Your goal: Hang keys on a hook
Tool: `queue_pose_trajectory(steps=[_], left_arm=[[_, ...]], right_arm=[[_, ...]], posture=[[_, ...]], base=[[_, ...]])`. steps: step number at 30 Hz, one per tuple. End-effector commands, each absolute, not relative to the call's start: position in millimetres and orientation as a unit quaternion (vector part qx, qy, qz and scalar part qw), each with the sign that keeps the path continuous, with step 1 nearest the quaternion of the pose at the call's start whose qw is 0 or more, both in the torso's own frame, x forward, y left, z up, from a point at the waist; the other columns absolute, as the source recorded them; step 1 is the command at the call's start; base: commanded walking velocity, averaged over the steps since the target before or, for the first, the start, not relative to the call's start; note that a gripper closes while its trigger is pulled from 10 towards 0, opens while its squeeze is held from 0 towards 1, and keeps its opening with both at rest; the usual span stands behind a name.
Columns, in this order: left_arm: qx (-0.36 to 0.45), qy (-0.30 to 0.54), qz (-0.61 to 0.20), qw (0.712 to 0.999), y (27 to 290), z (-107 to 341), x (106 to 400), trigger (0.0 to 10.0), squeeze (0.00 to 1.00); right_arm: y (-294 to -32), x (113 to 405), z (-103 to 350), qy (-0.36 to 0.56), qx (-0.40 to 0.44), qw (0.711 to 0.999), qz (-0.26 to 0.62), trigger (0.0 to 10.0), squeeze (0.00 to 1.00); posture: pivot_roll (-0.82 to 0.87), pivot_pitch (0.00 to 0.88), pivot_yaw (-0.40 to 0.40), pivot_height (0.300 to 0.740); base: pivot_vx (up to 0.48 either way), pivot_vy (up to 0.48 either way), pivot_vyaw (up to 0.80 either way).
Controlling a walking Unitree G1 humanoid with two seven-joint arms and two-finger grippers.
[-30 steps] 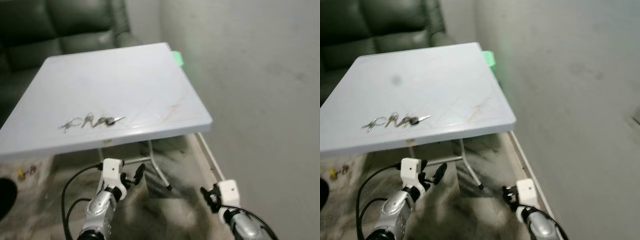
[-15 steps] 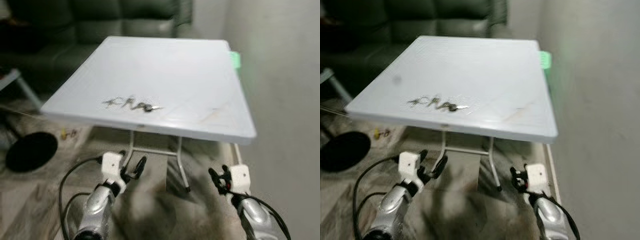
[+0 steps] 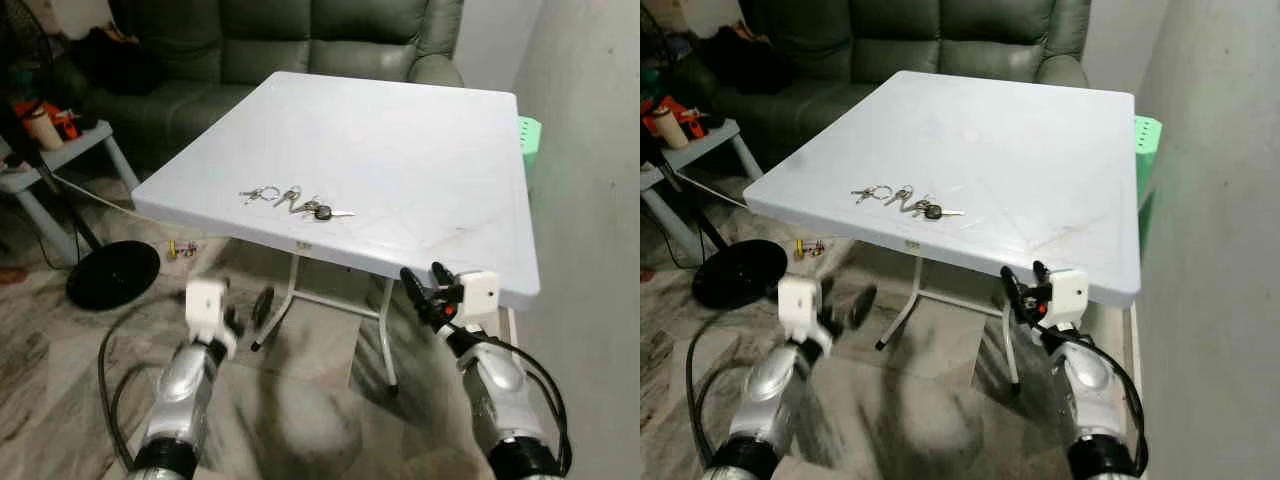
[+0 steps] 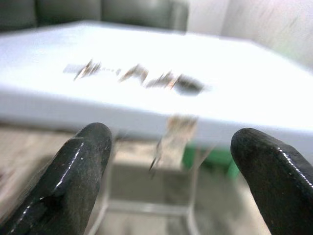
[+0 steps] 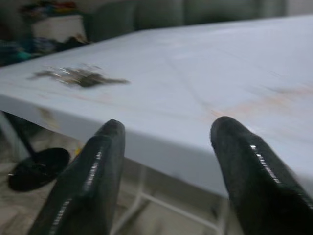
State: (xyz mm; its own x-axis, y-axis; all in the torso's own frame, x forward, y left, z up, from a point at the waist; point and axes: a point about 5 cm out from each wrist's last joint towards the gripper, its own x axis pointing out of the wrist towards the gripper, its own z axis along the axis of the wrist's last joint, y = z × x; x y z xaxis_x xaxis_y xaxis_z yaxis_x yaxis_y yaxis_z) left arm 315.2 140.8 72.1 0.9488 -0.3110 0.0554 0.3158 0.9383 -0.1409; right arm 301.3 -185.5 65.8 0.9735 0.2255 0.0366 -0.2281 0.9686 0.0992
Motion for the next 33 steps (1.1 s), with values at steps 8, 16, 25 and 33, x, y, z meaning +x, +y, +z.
queue_pose_trajectory(steps=[8,16,25,33], left_arm=[[-0.044,-0.079,-0.148,0.985,154.7,126.5,333.7,10.0,0.00],[-0.057,-0.082,-0.099,0.990,173.0,140.2,334.4,10.0,0.00],[-0.106,-0.036,-0.039,0.993,193.2,129.4,334.7,10.0,0.00],[-0.102,-0.032,-0.036,0.994,197.9,130.5,334.9,10.0,0.00]], right_arm=[[-165.2,311.7,119.6,-0.104,0.093,0.981,0.134,10.0,1.00],[-168.9,309.7,137.3,-0.126,0.087,0.981,0.115,10.0,1.00],[-182.1,312.7,130.1,-0.095,0.084,0.991,0.051,10.0,0.00],[-172.7,313.0,125.5,-0.080,0.096,0.991,0.051,10.0,0.00]], posture=[[-0.08,0.000,0.017,0.740],[-0.08,0.000,0.024,0.740],[-0.07,0.000,0.019,0.740],[-0.07,0.000,0.019,0.740]], base=[[0.000,0.000,0.00],[0.000,0.000,0.00],[0.000,0.156,0.00],[0.000,0.472,0.00]])
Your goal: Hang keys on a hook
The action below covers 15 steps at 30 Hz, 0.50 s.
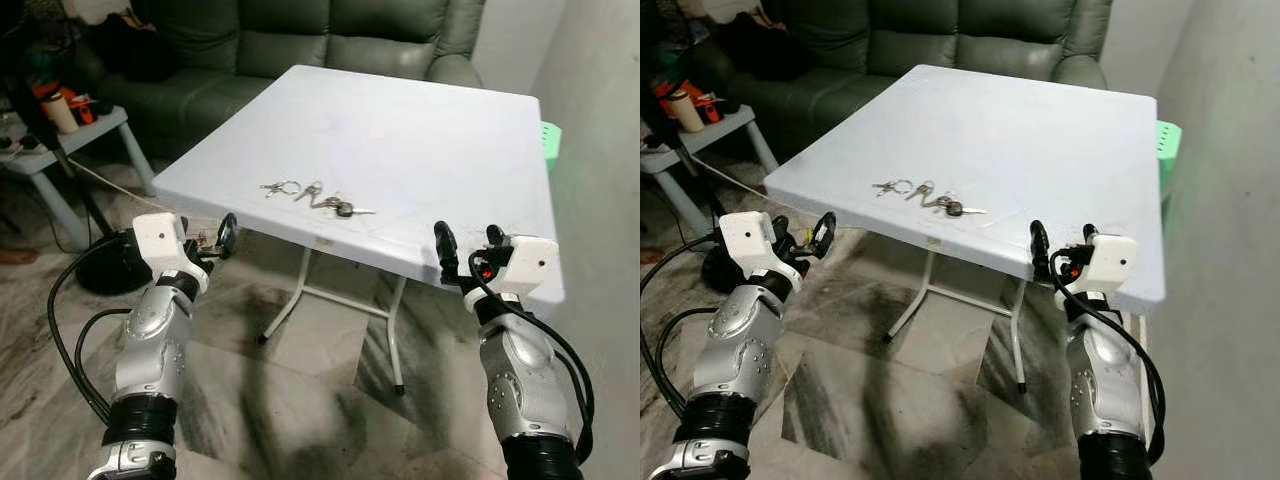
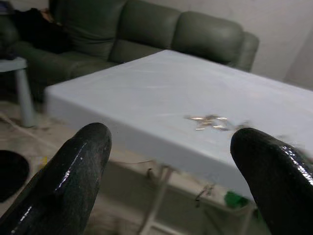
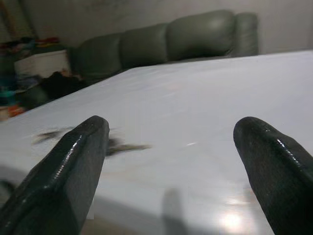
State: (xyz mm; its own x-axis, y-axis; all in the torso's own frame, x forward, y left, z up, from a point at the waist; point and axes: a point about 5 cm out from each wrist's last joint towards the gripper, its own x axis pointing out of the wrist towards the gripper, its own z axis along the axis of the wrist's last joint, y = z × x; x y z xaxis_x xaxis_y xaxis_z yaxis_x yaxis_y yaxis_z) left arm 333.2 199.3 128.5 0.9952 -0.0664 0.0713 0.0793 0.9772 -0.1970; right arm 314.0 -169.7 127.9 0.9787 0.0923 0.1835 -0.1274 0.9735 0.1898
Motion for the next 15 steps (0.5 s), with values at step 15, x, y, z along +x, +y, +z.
queue_pose_trajectory(steps=[15], left_arm=[[-0.089,-0.025,-0.052,0.994,198.2,132.1,337.9,10.0,0.00]], right_arm=[[-170.1,311.7,128.4,-0.076,0.056,0.992,0.083,10.0,0.00]], posture=[[-0.07,0.000,0.016,0.740]], base=[[0.000,0.472,0.00]])
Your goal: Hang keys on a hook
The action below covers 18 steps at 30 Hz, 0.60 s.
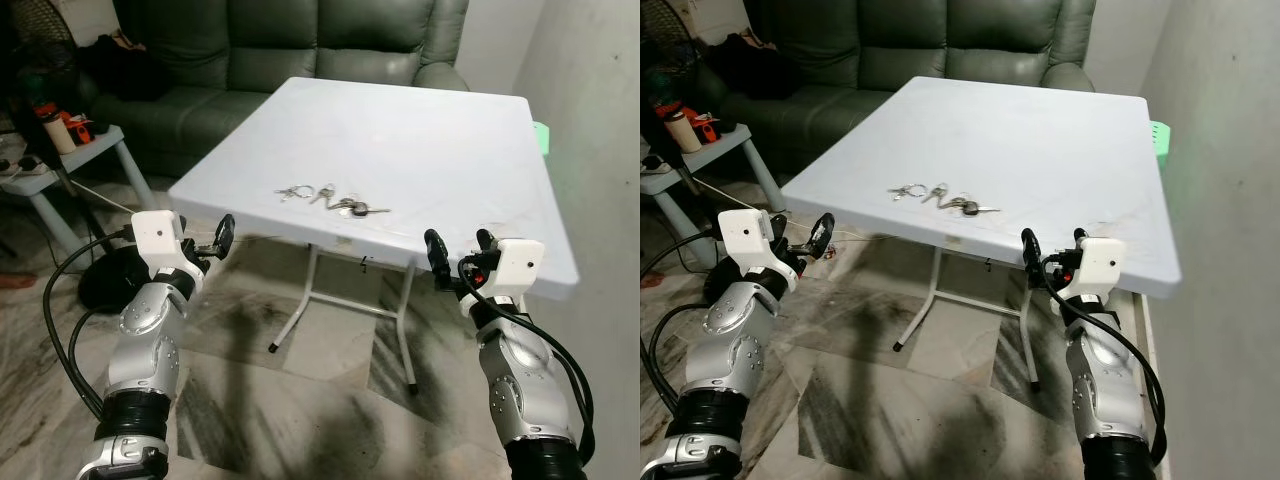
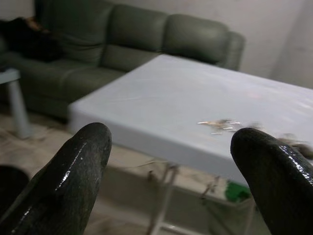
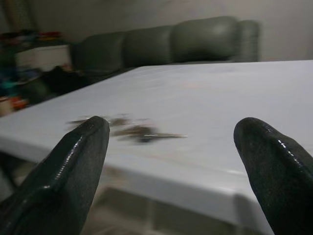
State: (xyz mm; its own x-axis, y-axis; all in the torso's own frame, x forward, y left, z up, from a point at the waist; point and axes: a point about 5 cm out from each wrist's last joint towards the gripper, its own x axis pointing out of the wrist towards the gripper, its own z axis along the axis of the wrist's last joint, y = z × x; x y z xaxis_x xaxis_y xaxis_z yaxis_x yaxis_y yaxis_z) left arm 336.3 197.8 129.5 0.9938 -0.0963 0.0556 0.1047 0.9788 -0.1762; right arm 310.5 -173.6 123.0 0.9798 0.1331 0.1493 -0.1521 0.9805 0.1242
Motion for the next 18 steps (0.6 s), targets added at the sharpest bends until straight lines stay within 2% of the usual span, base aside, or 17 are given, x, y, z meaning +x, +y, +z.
queue_pose_trajectory(steps=[1,18], left_arm=[[-0.089,-0.025,-0.053,0.994,196.8,131.6,337.8,10.0,0.00],[-0.095,-0.027,-0.056,0.994,193.2,132.6,339.8,10.0,0.00]], right_arm=[[-169.3,310.7,128.1,-0.076,0.054,0.992,0.086,10.0,0.00],[-170.8,307.8,128.4,-0.075,0.045,0.992,0.094,10.0,0.00]], posture=[[-0.07,0.000,0.013,0.740],[-0.07,0.000,0.008,0.740]], base=[[0.000,0.472,0.00],[0.000,0.474,0.00]])
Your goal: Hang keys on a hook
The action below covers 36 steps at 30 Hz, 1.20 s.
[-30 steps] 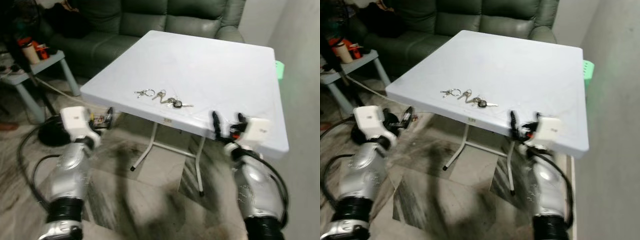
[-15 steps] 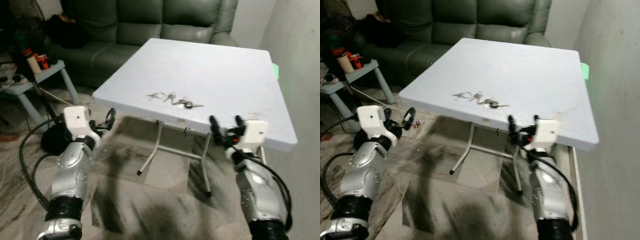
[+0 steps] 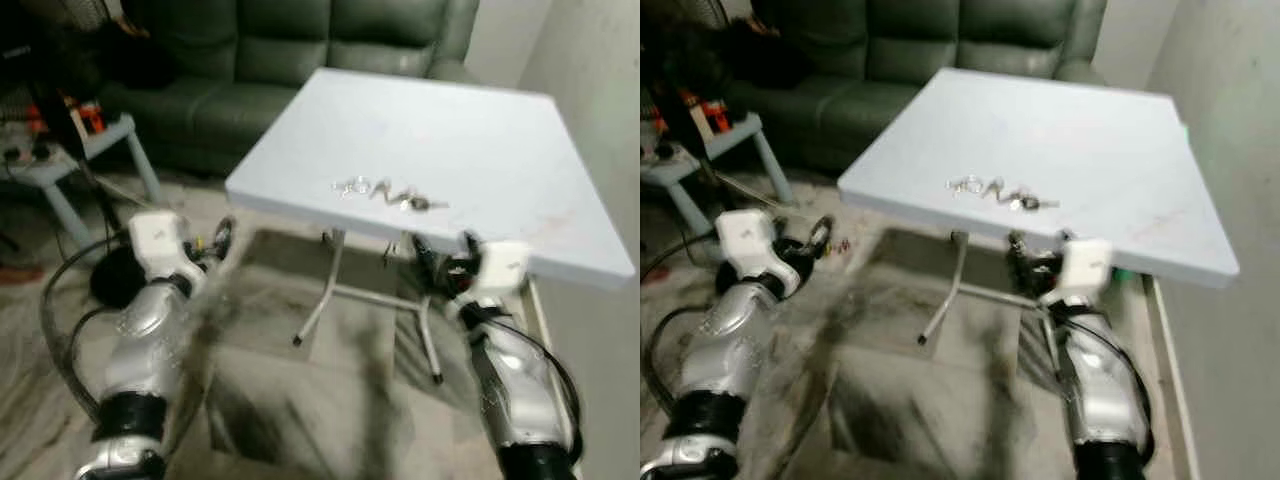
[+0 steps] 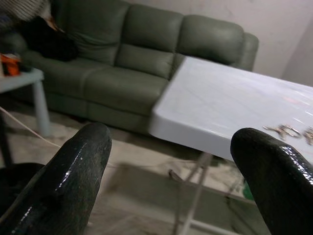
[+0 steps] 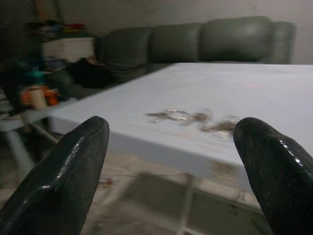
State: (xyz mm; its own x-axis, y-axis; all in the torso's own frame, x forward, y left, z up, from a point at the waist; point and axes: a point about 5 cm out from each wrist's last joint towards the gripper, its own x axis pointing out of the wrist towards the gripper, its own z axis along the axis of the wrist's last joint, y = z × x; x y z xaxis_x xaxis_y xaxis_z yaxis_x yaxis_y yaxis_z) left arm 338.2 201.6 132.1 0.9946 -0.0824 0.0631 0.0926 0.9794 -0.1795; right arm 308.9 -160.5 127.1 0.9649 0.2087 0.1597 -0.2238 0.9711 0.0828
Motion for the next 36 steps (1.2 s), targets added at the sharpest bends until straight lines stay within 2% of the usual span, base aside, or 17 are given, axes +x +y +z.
queue_pose_trajectory(steps=[1,14,36], left_arm=[[-0.096,-0.027,-0.056,0.993,193.1,132.6,339.8,10.0,0.00],[-0.111,-0.011,-0.066,0.992,184.8,126.4,337.9,10.0,0.00],[-0.107,-0.004,-0.081,0.991,180.5,124.8,336.9,10.0,0.00]], right_arm=[[-170.9,307.7,128.5,-0.075,0.044,0.992,0.094,10.0,0.00],[-172.2,307.5,128.1,-0.074,0.042,0.992,0.097,10.0,0.00],[-170.6,307.7,126.8,-0.072,0.040,0.991,0.106,10.0,0.00]], posture=[[-0.07,0.000,0.008,0.740],[-0.06,0.000,0.002,0.740],[-0.06,0.000,0.002,0.740]], base=[[0.000,0.442,0.00],[0.000,0.000,0.00],[0.391,0.000,0.00]])
